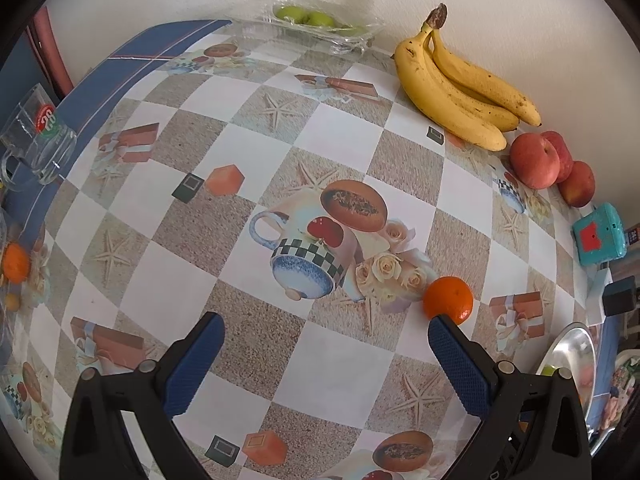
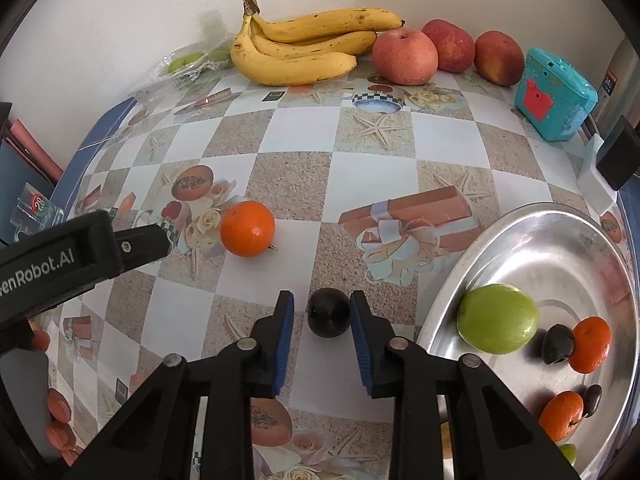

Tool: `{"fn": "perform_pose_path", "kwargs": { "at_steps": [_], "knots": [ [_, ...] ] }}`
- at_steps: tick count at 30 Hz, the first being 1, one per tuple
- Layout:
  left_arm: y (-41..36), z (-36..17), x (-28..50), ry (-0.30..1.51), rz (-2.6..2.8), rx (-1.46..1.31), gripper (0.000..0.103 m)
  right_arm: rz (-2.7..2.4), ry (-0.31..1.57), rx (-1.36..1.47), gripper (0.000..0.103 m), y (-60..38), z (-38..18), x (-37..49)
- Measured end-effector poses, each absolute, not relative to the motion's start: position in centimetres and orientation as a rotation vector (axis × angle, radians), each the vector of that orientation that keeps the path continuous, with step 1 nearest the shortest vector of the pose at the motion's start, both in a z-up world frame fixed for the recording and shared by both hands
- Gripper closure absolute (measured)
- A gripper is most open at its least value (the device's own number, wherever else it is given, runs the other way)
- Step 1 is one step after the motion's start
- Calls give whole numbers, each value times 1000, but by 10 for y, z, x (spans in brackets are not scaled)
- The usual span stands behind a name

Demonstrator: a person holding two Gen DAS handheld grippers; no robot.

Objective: Organize fruits
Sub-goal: 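Lower the right gripper onto the last dark plum and close it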

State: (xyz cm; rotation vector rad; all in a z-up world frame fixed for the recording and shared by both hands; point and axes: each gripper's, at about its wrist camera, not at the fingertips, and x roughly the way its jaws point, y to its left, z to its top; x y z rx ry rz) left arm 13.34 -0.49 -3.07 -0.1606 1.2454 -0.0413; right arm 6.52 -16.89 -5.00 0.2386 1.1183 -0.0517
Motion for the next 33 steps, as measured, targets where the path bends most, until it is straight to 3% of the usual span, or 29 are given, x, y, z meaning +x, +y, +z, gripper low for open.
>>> {"fn": "perform_pose_path", "kwargs": {
  "at_steps": [4,21,25,33],
  "knots": [
    [-4,-28,134,1240,-38,-166,0,-62,1118,250,81,-172,-50,65],
    [-5,-24,132,1208,-73,-268,2,-45,1051,287,82,-178,-24,60],
    [-12,-26,133,1209,-131,-311,16,-45,1036,302,82,-182,-19,59],
    [-46,-25,134,1170,-256,-223,33,-50,1005,339,82,-193,-11,54]
  ]
}}
